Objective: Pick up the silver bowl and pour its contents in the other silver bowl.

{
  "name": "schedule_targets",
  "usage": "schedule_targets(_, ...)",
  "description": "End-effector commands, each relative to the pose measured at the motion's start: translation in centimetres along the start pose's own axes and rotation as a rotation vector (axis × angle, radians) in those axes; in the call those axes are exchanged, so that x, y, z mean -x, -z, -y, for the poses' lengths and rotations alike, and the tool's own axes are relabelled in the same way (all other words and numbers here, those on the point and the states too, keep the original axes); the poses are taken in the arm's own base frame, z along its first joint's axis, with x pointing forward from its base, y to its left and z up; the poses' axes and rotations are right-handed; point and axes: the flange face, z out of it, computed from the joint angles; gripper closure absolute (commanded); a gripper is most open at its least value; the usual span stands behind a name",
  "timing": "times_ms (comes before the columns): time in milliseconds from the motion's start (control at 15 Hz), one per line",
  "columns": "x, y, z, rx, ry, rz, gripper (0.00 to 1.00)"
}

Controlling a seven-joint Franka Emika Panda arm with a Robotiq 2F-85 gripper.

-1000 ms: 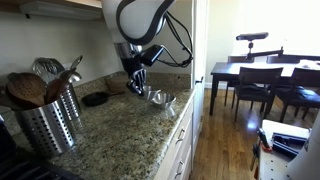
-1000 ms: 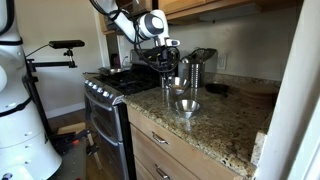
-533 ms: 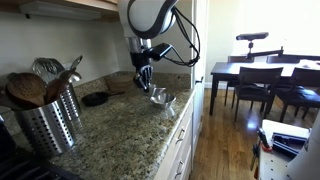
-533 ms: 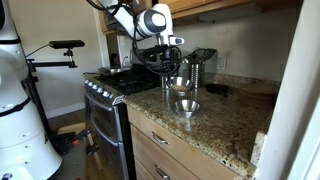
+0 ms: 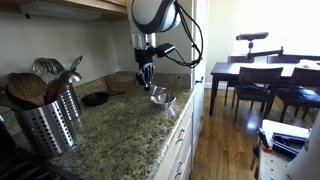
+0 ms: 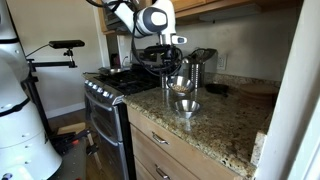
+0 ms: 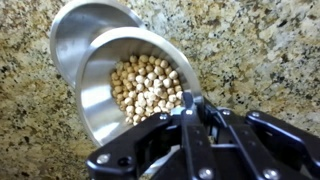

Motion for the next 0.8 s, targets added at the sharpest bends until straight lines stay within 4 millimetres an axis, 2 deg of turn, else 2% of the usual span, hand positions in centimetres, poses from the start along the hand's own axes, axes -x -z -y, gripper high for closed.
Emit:
schedule_targets(0,0.5,0.8,0.1,-0.03,0.027,-0.039,0.93)
schedule_targets(333,0.7,0.5,-0.2,-0.075,0.029,-0.05,0.93)
schedule_targets(733,1.3,0.5,-2.0,-0.137,-0.004,-0.088,0.93)
